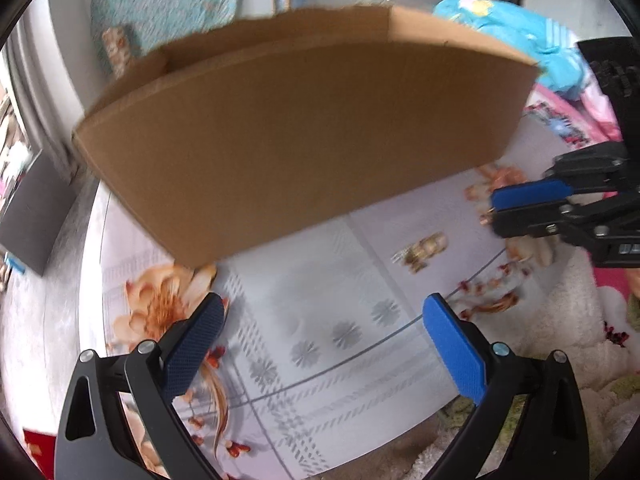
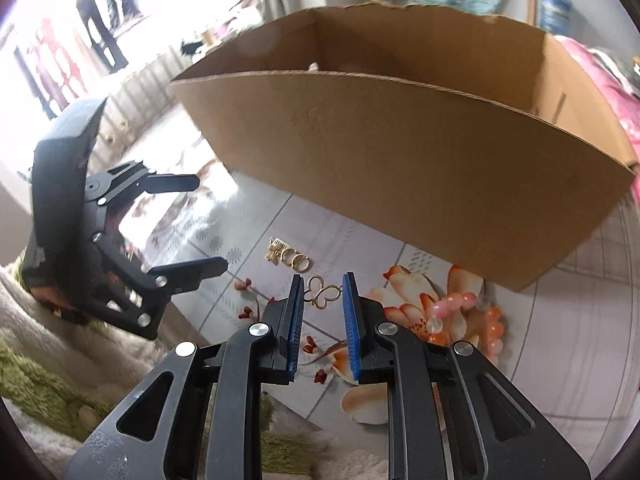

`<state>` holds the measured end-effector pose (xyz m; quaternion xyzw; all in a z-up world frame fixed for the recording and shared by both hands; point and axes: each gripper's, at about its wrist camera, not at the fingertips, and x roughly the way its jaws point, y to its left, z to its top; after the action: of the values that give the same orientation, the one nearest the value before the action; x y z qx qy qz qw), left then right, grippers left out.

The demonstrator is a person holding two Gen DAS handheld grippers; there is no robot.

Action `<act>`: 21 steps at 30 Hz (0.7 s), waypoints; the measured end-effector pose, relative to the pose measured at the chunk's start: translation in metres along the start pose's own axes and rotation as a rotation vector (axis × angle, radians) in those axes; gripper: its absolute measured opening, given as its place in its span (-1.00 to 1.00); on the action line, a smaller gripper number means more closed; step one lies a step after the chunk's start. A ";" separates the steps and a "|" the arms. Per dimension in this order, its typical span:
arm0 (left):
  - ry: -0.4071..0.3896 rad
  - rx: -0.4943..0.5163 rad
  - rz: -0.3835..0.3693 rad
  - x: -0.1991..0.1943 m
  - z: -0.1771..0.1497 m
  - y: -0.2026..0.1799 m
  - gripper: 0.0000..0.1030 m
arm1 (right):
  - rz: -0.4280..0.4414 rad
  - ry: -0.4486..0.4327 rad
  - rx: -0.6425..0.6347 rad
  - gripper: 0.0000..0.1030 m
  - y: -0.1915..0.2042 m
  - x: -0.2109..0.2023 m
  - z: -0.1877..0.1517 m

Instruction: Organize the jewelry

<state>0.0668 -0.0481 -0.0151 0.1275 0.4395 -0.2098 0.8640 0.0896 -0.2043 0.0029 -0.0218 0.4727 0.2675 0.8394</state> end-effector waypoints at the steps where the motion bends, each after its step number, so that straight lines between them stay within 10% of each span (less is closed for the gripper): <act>1: -0.017 0.021 -0.011 -0.003 0.002 -0.004 0.87 | 0.003 -0.009 0.015 -0.67 -0.001 -0.002 -0.001; 16: 0.019 0.206 -0.113 0.011 0.018 -0.039 -0.64 | 0.045 -0.066 0.089 -0.67 -0.013 -0.009 -0.009; 21: 0.051 0.235 -0.097 0.019 0.018 -0.044 -0.76 | 0.052 -0.076 0.098 -0.67 -0.017 -0.014 -0.012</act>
<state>0.0687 -0.0986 -0.0220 0.2115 0.4394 -0.2982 0.8205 0.0819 -0.2286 0.0040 0.0416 0.4532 0.2666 0.8496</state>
